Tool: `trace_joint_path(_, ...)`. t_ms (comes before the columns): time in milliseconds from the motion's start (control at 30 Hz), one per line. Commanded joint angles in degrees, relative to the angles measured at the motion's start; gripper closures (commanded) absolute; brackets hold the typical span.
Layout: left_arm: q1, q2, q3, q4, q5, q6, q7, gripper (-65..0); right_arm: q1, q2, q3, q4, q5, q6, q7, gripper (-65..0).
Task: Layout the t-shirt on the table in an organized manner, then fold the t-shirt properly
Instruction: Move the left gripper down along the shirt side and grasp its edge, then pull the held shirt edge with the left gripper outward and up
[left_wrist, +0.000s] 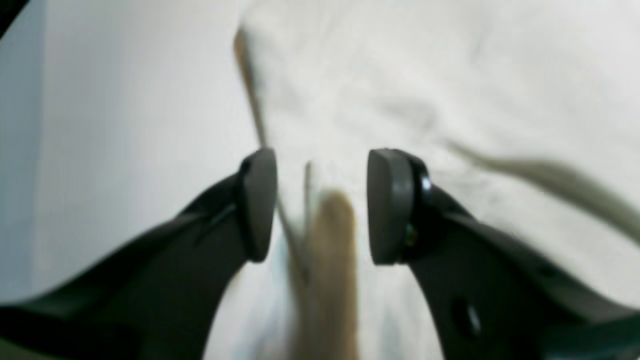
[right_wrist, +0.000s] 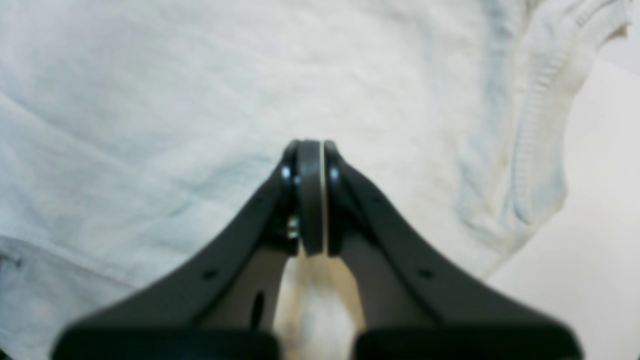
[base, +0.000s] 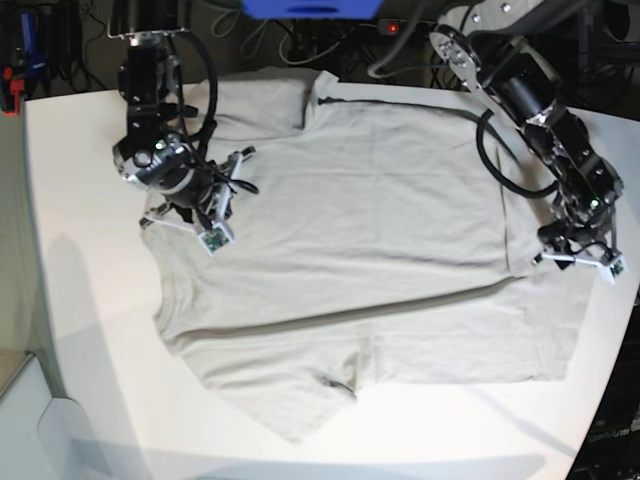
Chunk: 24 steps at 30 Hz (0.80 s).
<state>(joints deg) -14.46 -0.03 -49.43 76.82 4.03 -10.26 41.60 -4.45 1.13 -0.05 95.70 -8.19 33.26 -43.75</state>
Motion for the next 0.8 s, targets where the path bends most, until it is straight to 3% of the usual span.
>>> trace_joint_path(0, -1.15, -0.8, 0.33, 0.77, -0.65, -0.16, -1.12, -28.2, 0.89, 0.15, 0.1, 0.87, 0.41, 0.72, 1.07, 0.0)
trace_joint_path(333, -1.41, -0.89, 0.42, -4.16, -0.74, -0.16, -1.38, -28.2, 0.98, 0.5, 0.1, 0.87, 0.41, 0.72, 1.07, 0.0)
trace_joint_path(467, -1.32, -0.89, 0.68, -4.6, -0.74, -0.07, -5.08, -28.2, 0.98, 0.5, 0.1, 0.87, 0.41, 0.72, 1.07, 0.0)
trace_joint_path(767, -1.23, -0.8, 0.59, -4.68, -0.74, -0.07, -5.78, -28.0, 0.98, 0.5, 0.1, 0.87, 0.41, 0.72, 1.07, 0.0)
